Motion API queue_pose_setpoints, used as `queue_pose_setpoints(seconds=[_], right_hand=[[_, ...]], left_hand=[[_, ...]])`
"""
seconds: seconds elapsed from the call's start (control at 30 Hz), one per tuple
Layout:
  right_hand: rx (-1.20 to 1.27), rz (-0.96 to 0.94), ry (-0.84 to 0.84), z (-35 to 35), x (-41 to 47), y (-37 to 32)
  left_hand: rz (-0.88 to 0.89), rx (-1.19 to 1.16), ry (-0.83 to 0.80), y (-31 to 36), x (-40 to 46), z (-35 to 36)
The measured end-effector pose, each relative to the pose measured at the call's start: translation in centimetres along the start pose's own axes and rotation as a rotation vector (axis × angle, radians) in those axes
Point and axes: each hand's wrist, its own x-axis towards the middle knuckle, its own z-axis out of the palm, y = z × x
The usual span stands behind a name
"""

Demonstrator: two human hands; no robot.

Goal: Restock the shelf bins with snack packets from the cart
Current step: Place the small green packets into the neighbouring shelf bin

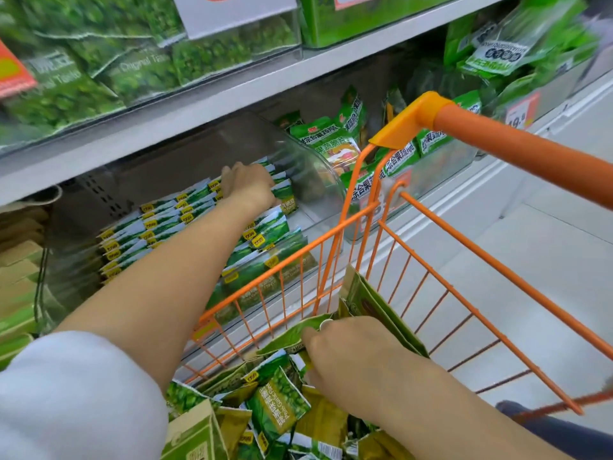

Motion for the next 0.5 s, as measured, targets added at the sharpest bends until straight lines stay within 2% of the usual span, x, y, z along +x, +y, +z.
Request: queue_pose_setpoints(seconds=[0.1, 0.17, 0.27, 0.37, 0.43, 0.5], right_hand=[[0.000, -0.002, -0.029, -0.1, 0.0, 0.0], [0.003, -0.011, -0.042, -0.3, -0.1, -0.1], [0.020, 0.011, -0.050, -0.8, -0.4, 0.0], [-0.020, 0.067, -0.091, -1.3, -0.7, 0.4], [-0.045, 0.096, -0.121, -1.5, -0.7, 0.6], [-0.022, 0.108, -0.176, -1.6, -0.5, 0.8]], left_hand=[[0.073, 0.008, -0.008, -0.3, -0.1, -0.2], [0.084, -0.130, 0.039, -0.9, -0.9, -0.6], [0.082, -0.449, 0.273, -2.1, -3.9, -2.0], [0.261, -0.580, 0.456, -3.1, -10.3, -3.4], [0.399, -0.678, 0.371, -3.8, -15.5, -3.2], [0.499, -0.642, 0.104, -4.4, -20.3, -2.2]])
